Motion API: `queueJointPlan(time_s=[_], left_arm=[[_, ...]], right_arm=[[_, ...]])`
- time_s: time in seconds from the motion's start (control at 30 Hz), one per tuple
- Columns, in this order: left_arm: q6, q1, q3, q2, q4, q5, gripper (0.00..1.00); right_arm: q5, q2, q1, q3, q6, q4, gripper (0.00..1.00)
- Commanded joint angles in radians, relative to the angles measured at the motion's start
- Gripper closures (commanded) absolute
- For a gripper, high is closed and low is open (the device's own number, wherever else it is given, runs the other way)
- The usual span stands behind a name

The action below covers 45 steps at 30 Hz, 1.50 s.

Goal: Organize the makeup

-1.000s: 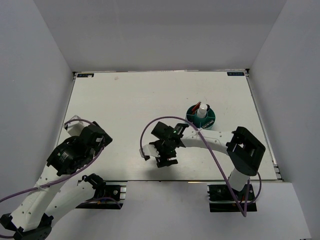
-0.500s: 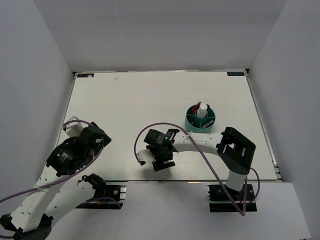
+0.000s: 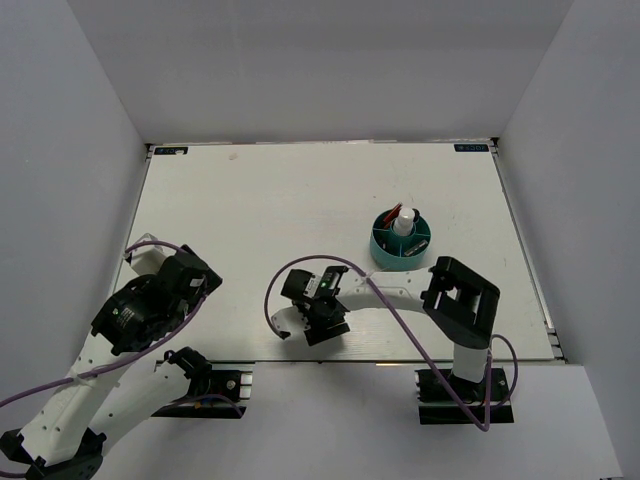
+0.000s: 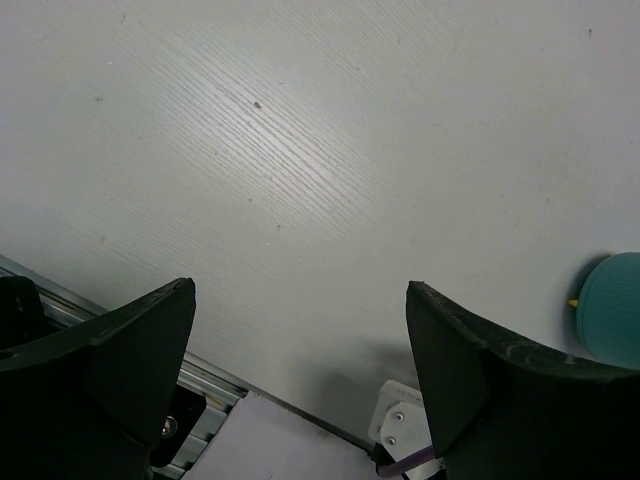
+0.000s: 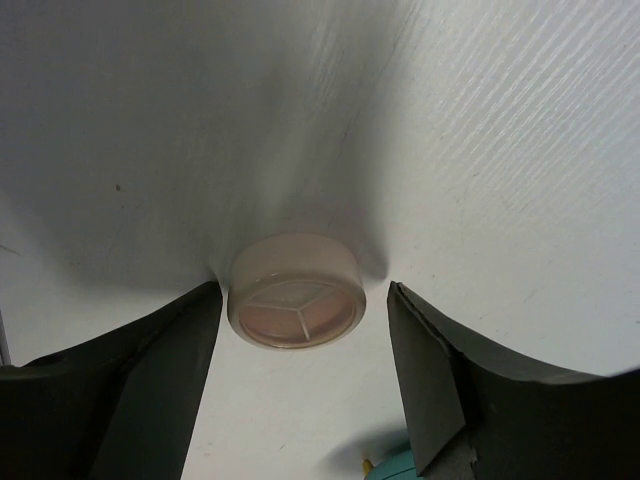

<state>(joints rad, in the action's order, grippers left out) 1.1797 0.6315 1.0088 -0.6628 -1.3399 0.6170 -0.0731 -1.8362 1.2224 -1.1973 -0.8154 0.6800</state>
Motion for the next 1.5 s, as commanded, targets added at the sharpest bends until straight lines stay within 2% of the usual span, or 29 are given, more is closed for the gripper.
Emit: queueJointPlan(time_s=[0.0, 0.27, 0.57, 0.77, 0.83, 0.87, 1.03, 1.23, 1.37, 1.47], left_arm=[[0.014, 0.004, 0.001, 0.011, -0.013, 0.004, 0.05], [0.015, 0.004, -0.004, 0.022, -0.015, -0.003, 0.05], [0.017, 0.004, -0.015, 0.038, -0.010, -0.010, 0.05], [0.015, 0.004, -0.019, 0.034, 0.001, -0.014, 0.05], [0.014, 0.004, -0.019, 0.032, 0.001, -0.013, 0.05], [0.015, 0.004, -0.019, 0.034, 0.001, -0.013, 0.05], [0.015, 0.004, -0.018, 0.040, -0.004, -0.014, 0.05], [0.017, 0.004, -0.013, 0.045, -0.005, -0.016, 0.05], [0.014, 0.004, -0.015, 0.045, 0.007, -0.020, 0.05], [0.015, 0.004, -0.019, 0.045, 0.019, -0.022, 0.05]], right_arm=[[-0.022, -0.020, 0.023, -0.039, -0.004, 0.019, 0.27], [-0.048, -0.054, 0.043, -0.064, -0.024, 0.052, 0.30], [-0.083, -0.080, 0.051, -0.067, -0.028, 0.085, 0.37], [-0.085, -0.110, 0.057, -0.094, -0.034, 0.110, 0.52], [-0.077, -0.113, 0.057, -0.100, -0.034, 0.116, 0.59], [-0.073, -0.113, 0.055, -0.105, -0.033, 0.116, 0.66], [0.013, -0.101, 0.040, -0.179, 0.010, 0.142, 0.77], [0.232, -0.020, -0.078, -0.272, 0.123, 0.177, 0.90], [0.304, 0.087, -0.175, -0.240, 0.133, 0.139, 0.97], [0.354, 0.187, -0.294, -0.183, 0.148, 0.076, 1.00]])
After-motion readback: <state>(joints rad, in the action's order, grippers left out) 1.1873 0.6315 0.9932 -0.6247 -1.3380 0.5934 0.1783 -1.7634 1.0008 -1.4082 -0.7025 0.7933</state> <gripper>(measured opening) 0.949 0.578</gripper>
